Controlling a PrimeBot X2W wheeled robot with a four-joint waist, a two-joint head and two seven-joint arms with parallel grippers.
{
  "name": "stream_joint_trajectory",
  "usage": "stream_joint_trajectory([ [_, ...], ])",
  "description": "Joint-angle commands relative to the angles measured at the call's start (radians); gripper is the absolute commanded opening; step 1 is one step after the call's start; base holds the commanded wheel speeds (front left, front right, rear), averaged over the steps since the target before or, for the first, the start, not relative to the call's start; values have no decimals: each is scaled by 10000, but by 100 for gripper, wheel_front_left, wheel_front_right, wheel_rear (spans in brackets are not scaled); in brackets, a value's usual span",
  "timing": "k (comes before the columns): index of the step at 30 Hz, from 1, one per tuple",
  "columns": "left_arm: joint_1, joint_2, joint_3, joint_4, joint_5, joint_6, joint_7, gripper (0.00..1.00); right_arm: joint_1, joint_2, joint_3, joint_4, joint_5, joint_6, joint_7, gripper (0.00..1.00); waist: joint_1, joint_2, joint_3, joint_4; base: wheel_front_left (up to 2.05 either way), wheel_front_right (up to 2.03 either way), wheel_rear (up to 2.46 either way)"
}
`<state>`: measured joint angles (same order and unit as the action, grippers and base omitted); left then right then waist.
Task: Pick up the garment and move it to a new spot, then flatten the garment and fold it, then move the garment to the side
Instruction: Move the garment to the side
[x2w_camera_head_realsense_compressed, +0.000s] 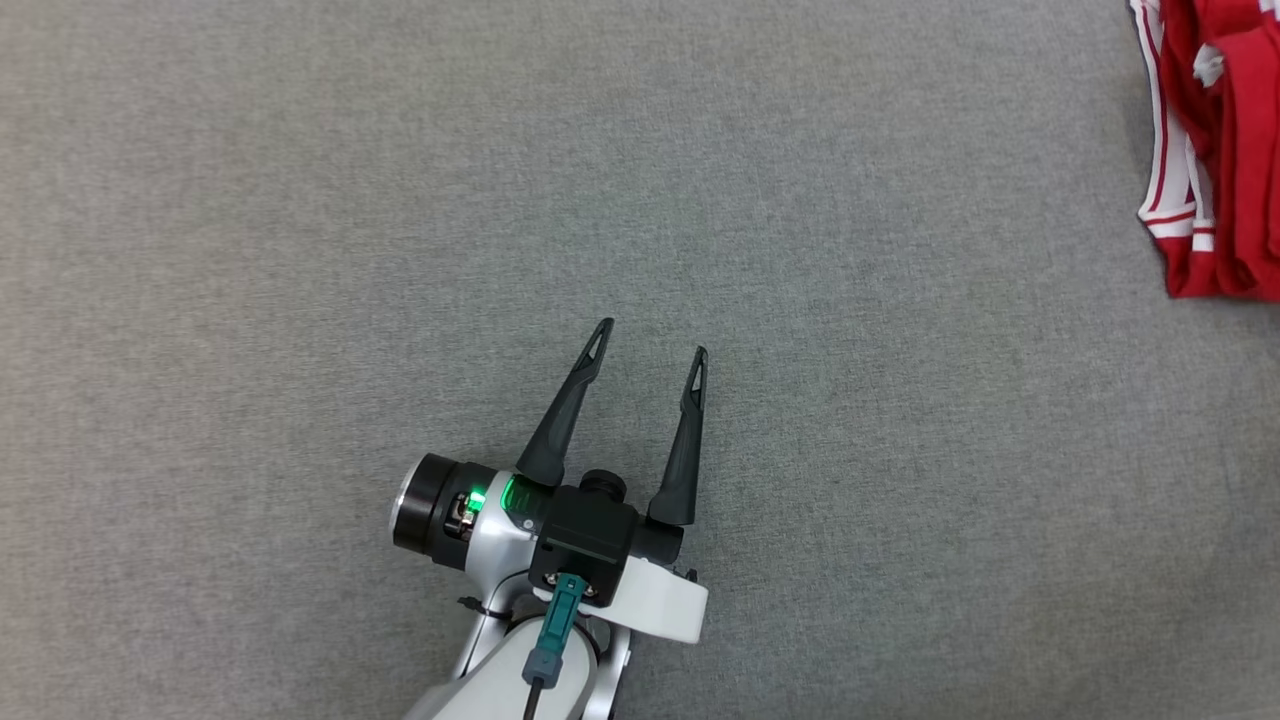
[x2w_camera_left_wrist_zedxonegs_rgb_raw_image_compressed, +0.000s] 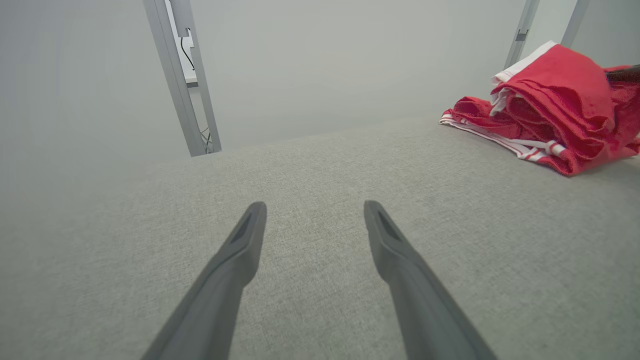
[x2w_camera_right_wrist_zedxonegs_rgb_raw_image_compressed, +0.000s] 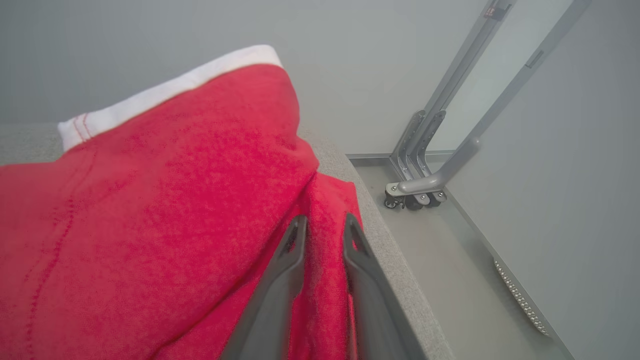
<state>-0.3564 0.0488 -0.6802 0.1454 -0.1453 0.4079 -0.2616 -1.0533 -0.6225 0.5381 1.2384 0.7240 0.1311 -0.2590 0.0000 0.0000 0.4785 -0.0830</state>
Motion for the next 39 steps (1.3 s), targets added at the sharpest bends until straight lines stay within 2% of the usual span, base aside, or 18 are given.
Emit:
stream_joint_trajectory([
  [1,-123,39,-25,-58,-56,63,-40,100,-120,-152,-176,71,-215,-5,-84,100,0,0,-135,112,0,0,0],
  [5,122,41,15,-210,-242,168,-40,100,-88,-410,-952,44,-1353,-5,-78,100,0,0,-628,342,0,0,0],
  [7,291,42,138,-337,-349,259,-40,100,254,-240,-1424,-311,-2110,-5,-77,100,0,0,-966,476,0,0,0],
  [13,926,38,587,-602,-612,167,-40,100,2236,1363,-2861,-2477,-3782,-5,-68,100,0,0,-2086,859,0,0,0],
  [15,1149,39,749,-656,-656,104,-41,100,3044,2118,-3076,-3213,-4072,-5,-68,100,0,0,-2451,987,0,0,0],
  [19,1582,41,1112,-781,-855,-5,-40,100,4525,3224,-3355,-4716,-4594,-5,-69,100,0,0,-3059,1269,0,0,0],
  [26,2218,38,1913,-977,-1285,-275,-40,100,6779,4467,-3834,-7478,-5268,-5,-69,100,0,0,-3843,1598,0,0,0],
  [32,2735,41,2342,-968,-1188,-523,-40,100,8536,4999,-4288,-9988,-5541,-5,-68,100,0,0,-4259,1630,0,0,0],
  [35,3040,38,2530,-1021,-1126,-636,-40,100,9388,5002,-4448,-11073,-5299,-5,-69,100,0,0,-4426,1622,0,0,0],
  [39,3335,42,2641,-993,-1085,-781,-40,100,10199,5060,-4917,-11783,-5282,-5,-68,100,0,0,-4581,1632,0,0,0],
])
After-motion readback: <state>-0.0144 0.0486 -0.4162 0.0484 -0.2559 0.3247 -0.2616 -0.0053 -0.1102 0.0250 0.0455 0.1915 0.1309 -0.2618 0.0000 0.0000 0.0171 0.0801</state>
